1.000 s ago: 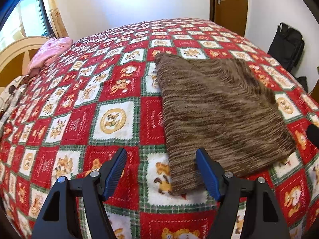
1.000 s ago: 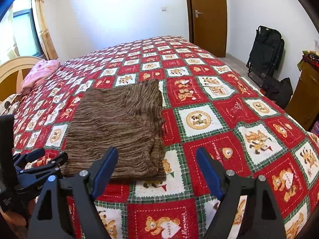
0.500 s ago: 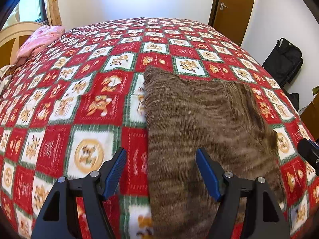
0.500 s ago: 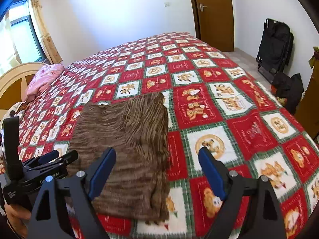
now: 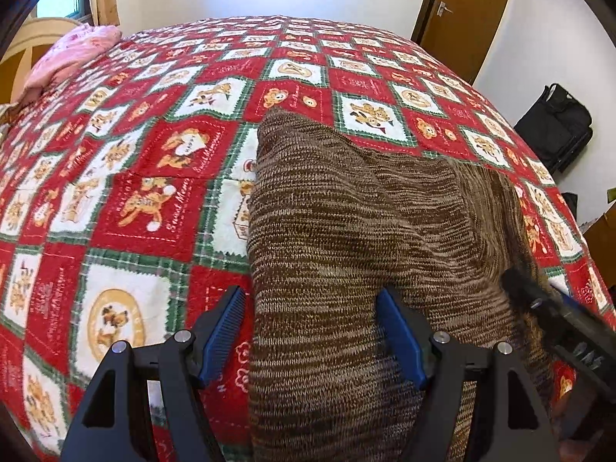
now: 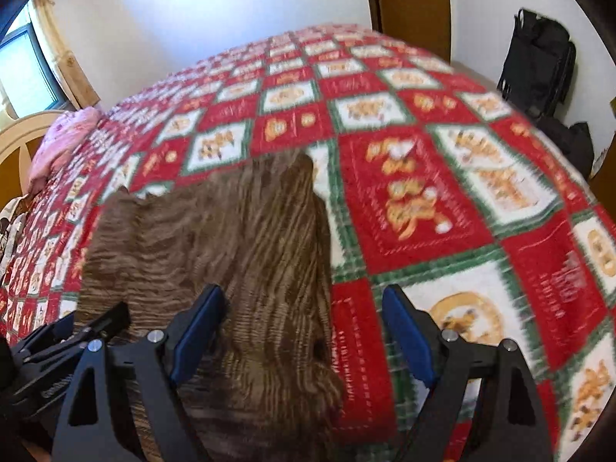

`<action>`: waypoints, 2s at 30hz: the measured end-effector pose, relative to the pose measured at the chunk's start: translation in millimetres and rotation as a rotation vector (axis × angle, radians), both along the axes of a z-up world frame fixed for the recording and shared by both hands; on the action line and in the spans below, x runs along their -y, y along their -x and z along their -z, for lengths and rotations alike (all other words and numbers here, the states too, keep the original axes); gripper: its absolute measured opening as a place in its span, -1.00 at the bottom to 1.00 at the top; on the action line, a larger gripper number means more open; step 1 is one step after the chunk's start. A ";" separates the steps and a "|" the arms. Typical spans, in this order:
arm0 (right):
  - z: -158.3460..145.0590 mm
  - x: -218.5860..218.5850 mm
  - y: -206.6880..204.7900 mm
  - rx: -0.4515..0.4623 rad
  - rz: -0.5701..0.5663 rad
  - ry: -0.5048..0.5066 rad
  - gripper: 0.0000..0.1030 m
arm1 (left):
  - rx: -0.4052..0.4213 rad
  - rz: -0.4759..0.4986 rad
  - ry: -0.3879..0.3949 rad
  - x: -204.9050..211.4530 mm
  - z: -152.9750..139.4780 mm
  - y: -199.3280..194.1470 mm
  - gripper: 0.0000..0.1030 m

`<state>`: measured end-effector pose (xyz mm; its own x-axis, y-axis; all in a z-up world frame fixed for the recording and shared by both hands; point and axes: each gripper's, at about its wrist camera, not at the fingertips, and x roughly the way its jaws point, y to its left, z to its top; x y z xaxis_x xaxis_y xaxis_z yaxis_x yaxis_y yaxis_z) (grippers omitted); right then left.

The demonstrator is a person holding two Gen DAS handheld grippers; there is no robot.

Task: Fold small clothes

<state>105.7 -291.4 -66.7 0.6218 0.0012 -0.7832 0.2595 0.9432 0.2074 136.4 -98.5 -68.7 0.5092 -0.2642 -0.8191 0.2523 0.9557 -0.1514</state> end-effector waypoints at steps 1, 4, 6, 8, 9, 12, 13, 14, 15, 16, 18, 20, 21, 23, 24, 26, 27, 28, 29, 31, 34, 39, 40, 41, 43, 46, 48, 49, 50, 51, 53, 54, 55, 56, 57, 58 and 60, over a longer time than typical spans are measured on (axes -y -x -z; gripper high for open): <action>4.5 -1.4 -0.7 -0.007 -0.010 -0.010 0.68 | -0.001 -0.004 0.015 -1.2 0.9 -1.0 0.40; 4.9 -9.3 0.0 0.006 -0.049 0.035 0.57 | 0.013 0.000 0.020 0.2 1.5 -2.3 0.37; 4.3 -9.8 -0.6 0.017 -0.073 0.009 0.22 | 0.026 0.014 0.027 2.9 0.8 -0.8 0.21; 4.4 -10.9 -1.1 0.029 -0.096 -0.012 0.03 | 0.041 0.017 0.026 4.8 -0.2 0.8 0.04; 4.4 -13.5 -2.1 0.032 -0.108 -0.011 -0.05 | 0.051 0.018 0.028 5.2 -0.4 1.4 -0.01; 2.5 -19.3 -1.4 0.042 -0.124 -0.002 -0.23 | 0.085 0.022 0.020 6.4 -4.2 4.4 -0.42; 2.7 -20.5 -2.2 0.046 -0.127 -0.002 -0.26 | 0.094 0.026 0.012 7.0 -5.4 5.4 -0.48; 1.9 -22.1 -1.2 0.049 -0.124 0.008 -0.32 | 0.096 0.025 0.010 6.8 -6.2 5.6 -0.52; 0.7 -23.3 -0.6 0.053 -0.121 0.019 -0.45 | 0.098 0.020 0.013 5.7 -7.1 5.9 -0.54; -2.3 -25.8 1.0 0.060 -0.115 0.042 -0.50 | 0.101 0.015 0.021 4.5 -8.8 6.7 -0.57; -12.1 -34.5 5.3 0.083 -0.116 0.097 -0.55 | 0.113 0.008 0.023 2.9 -13.3 9.3 -0.59; -17.7 -39.7 7.3 0.101 -0.125 0.122 -0.56 | 0.140 0.015 0.009 2.9 -20.5 14.4 -0.60; -20.6 -42.5 9.3 0.110 -0.128 0.130 -0.57 | 0.154 0.019 0.005 2.3 -23.7 16.9 -0.60; -27.2 -47.3 13.7 0.132 -0.131 0.136 -0.57 | 0.177 0.022 -0.001 0.2 -30.0 22.1 -0.61; -30.0 -49.3 15.4 0.141 -0.134 0.138 -0.58 | 0.187 0.022 -0.006 -1.4 -33.3 25.6 -0.60; -36.6 -54.4 19.3 0.158 -0.139 0.129 -0.58 | 0.200 0.020 -0.016 -4.2 -38.3 30.7 -0.60; -40.6 -57.2 21.7 0.168 -0.142 0.121 -0.58 | 0.209 0.015 -0.024 -7.1 -41.9 34.2 -0.60; -43.1 -60.0 23.5 0.175 -0.145 0.116 -0.58 | 0.213 0.014 -0.024 -9.7 -44.2 36.5 -0.60; -47.0 -63.4 25.9 0.184 -0.151 0.110 -0.58 | 0.218 0.011 -0.021 -14.4 -47.7 39.7 -0.60; -53.1 -70.8 30.9 0.197 -0.163 0.103 -0.58 | 0.225 0.002 -0.027 -22.1 -52.9 45.1 -0.60; -61.3 -82.1 40.2 0.215 -0.185 0.080 -0.58 | 0.244 -0.012 -0.050 -36.3 -60.7 54.6 -0.60; -68.7 -111.8 47.1 0.231 -0.242 0.038 -0.58 | 0.260 -0.061 -0.061 -71.6 -73.3 66.9 -0.60; -69.6 -119.2 47.9 0.233 -0.257 0.031 -0.58 | 0.261 -0.074 -0.061 -80.6 -75.6 69.1 -0.60; -70.0 -125.5 48.6 0.235 -0.269 0.028 -0.58 | 0.262 -0.093 -0.062 -91.7 -78.1 71.0 -0.60; -71.2 -141.9 48.5 0.244 -0.299 0.018 -0.58 | 0.266 -0.123 -0.064 -108.0 -81.0 74.4 -0.60; -73.3 -164.7 45.5 0.251 -0.343 -0.001 -0.59 | 0.283 -0.175 -0.096 -134.0 -84.7 78.5 -0.60; -74.8 -184.2 41.9 0.258 -0.382 -0.012 -0.58 | 0.299 -0.217 -0.119 -153.5 -86.7 81.9 -0.60; -75.8 -193.8 39.7 0.262 -0.402 -0.016 -0.58 | 0.304 -0.235 -0.133 -163.5 -87.5 82.4 -0.60; -76.9 -207.3 35.9 0.268 -0.428 -0.024 -0.58 | 0.306 -0.248 -0.140 -170.6 -87.8 83.2 -0.60; -77.1 -213.6 35.2 0.273 -0.443 -0.029 -0.58 | 0.309 -0.273 -0.150 -183.2 -88.4 82.2 -0.60; -77.7 -234.8 29.3 0.286 -0.481 -0.039 -0.59 | 0.311 -0.316 -0.165 -204.5 -88.9 79.3 -0.60; -77.2 -245.4 25.4 0.290 -0.500 -0.040 -0.58 | 0.312 -0.335 -0.172 -213.0 -88.6 77.4 -0.60; -76.0 -254.0 21.7 0.292 -0.516 -0.040 -0.59 | 0.312 -0.354 -0.179 -222.4 -87.6 75.4 -0.60; -73.1 -264.3 16.5 0.294 -0.534 -0.038 -0.59 | 0.312 -0.370 -0.186 -230.0 -86.0 73.3 -0.60; -69.4 -271.7 13.3 0.292 -0.544 -0.035 -0.59 | 0.307 -0.391 -0.197 -240.4 -81.5 69.0 -0.60; -64.4 -278.1 7.7 0.286 -0.553 -0.037 -0.59 | 0.300 -0.402 -0.201 -246.0 -77.0 65.4 -0.60; -49.1 -291.5 -6.2 0.260 -0.571 -0.047 -0.59 | 0.266 -0.424 -0.203 -258.9 -59.6 55.0 -0.60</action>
<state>111.9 0.1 -17.6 0.6829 0.4199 -0.5978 -0.3470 0.9065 0.2404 81.4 160.4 -9.0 0.7335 0.1600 -0.6606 -0.1579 0.9854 0.0634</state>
